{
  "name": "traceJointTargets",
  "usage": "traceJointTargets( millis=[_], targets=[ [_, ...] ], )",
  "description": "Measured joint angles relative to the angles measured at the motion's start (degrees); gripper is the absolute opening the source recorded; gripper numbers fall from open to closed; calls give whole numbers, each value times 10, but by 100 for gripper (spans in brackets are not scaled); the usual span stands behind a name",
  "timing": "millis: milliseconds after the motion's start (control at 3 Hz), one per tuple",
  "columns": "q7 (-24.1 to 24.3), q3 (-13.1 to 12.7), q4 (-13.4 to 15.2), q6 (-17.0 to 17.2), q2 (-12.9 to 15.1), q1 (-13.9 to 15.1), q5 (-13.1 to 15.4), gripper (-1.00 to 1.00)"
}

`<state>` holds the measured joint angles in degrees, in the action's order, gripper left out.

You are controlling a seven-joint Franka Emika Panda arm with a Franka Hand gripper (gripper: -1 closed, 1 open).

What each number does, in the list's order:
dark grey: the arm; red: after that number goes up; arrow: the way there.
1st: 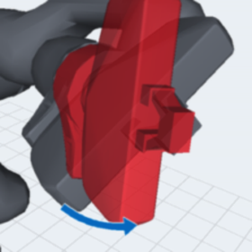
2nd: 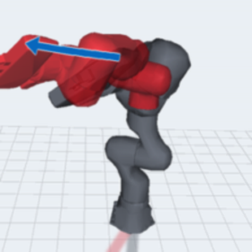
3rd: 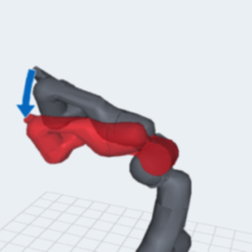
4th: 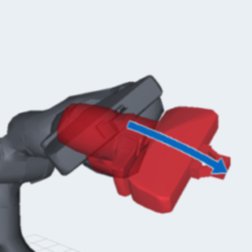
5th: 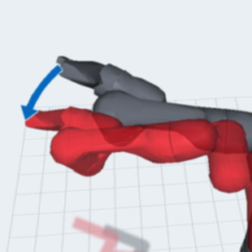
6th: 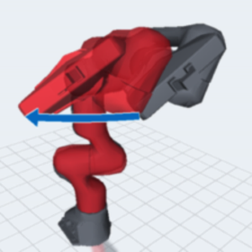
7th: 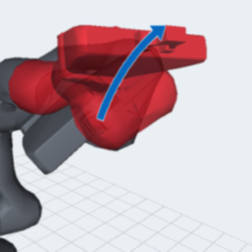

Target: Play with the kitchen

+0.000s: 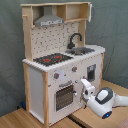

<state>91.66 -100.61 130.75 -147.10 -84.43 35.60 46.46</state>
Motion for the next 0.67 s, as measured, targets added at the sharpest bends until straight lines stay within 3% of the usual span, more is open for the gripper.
traceJointTargets(
  millis=[667],
  targets=[
    [63, 2, 1, -58, -6, 74, 7, 100]
  ],
)
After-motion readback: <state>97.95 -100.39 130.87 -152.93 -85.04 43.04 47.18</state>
